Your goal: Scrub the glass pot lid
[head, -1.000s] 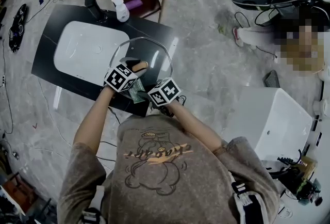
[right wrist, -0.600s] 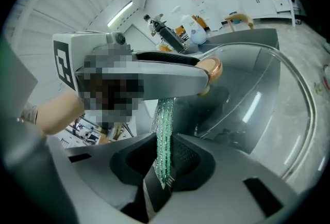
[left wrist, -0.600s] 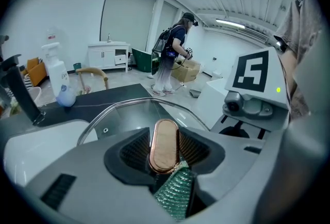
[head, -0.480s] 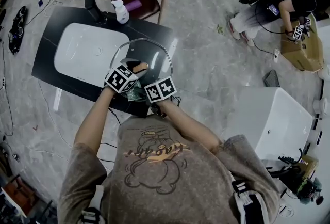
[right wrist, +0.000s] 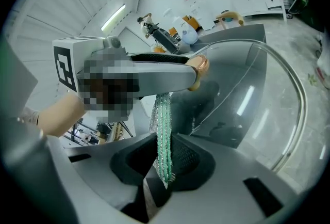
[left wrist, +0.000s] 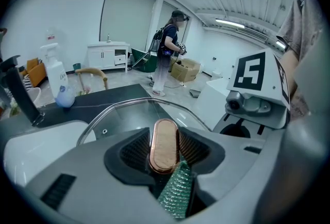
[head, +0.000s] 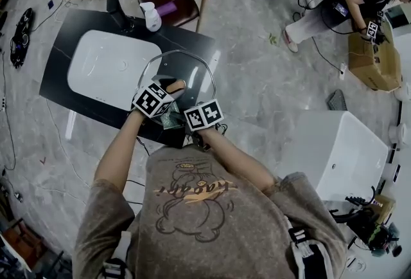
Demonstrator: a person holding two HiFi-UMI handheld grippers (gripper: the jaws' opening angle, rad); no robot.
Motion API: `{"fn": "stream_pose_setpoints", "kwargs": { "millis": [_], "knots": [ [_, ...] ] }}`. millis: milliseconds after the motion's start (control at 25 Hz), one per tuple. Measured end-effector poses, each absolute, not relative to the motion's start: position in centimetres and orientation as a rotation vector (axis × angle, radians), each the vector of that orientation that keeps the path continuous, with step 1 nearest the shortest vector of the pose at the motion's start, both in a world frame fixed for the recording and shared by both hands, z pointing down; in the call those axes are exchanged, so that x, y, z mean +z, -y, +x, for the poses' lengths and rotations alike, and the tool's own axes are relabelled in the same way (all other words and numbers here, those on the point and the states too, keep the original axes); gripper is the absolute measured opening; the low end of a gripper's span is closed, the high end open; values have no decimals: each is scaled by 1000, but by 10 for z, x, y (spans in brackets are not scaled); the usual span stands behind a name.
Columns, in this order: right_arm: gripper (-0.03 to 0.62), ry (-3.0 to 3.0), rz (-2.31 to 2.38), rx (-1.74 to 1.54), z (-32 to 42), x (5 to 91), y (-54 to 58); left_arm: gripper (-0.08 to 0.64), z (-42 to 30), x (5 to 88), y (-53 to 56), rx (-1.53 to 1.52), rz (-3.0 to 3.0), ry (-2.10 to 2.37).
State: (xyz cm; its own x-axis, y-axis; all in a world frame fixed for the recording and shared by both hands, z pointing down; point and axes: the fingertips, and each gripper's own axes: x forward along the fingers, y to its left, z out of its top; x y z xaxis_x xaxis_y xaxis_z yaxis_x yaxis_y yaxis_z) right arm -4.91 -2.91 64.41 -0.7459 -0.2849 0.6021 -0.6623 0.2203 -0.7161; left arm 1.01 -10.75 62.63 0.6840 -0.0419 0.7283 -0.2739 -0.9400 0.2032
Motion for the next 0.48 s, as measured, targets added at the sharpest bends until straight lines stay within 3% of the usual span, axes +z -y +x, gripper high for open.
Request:
{"fn": "stream_pose_setpoints", "kwargs": {
  "millis": [480],
  "knots": [
    [89, 2084, 894, 1674, -16, 653, 1, 178, 11, 627, 107, 1149, 2602, 235]
  ]
}}
